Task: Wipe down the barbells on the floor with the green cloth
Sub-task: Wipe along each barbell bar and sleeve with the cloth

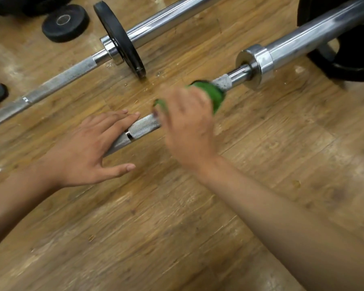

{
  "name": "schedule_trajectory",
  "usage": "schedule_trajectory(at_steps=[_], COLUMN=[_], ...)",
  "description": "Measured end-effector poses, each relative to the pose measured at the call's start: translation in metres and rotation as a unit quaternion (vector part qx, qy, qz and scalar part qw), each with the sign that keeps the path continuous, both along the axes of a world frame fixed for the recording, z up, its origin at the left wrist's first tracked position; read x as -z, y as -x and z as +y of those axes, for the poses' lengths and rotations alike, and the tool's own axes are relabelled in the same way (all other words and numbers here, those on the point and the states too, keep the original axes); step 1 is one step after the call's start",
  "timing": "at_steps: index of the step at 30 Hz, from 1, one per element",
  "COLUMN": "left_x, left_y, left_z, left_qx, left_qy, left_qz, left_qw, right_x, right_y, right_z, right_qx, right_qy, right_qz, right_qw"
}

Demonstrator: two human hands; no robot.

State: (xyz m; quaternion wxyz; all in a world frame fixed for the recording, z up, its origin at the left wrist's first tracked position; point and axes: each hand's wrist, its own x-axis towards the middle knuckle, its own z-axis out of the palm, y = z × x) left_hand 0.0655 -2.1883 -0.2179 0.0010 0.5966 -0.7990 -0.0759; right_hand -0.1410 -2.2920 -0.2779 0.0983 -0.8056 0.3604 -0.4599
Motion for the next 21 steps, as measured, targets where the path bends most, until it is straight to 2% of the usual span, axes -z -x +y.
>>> schedule_trajectory(at_steps=[2,5,9,11,13,15,19,21], left_x=[0.001,0.000,-0.013,-0.014,-0.008,-0.002,0.002,0.002], left_y=[-0.002,-0.008,-0.004,0.010,0.022,0.026,0.014,0.011], left_z=[-0.002,-0.006,-0.009,-0.005,-0.003,-0.001,-0.008,-0.011], left_qx=[0.001,-0.013,-0.035,-0.079,-0.072,-0.026,-0.019,-0.020], left_qy=[0.001,-0.003,0.006,0.030,0.055,0.073,0.078,0.070], left_qz=[0.000,-0.006,-0.064,-0.096,-0.105,-0.137,-0.120,-0.099], left_qw=[1.000,1.000,0.997,0.992,0.990,0.988,0.989,0.992], right_x=[0.005,0.008,0.007,0.002,-0.005,-0.007,0.006,0.012], right_y=[-0.010,0.012,0.040,0.035,0.019,-0.003,-0.005,0.012], right_z=[0.010,-0.029,-0.067,-0.065,-0.052,-0.031,-0.038,-0.070], right_qx=[-0.071,-0.102,-0.040,-0.011,0.012,0.004,-0.041,0.005], right_qy=[0.070,0.136,0.063,0.011,-0.016,-0.007,0.083,0.088], right_qz=[0.044,0.089,0.065,0.026,0.009,0.024,0.097,0.084], right_qw=[0.994,0.981,0.995,1.000,1.000,1.000,0.991,0.993])
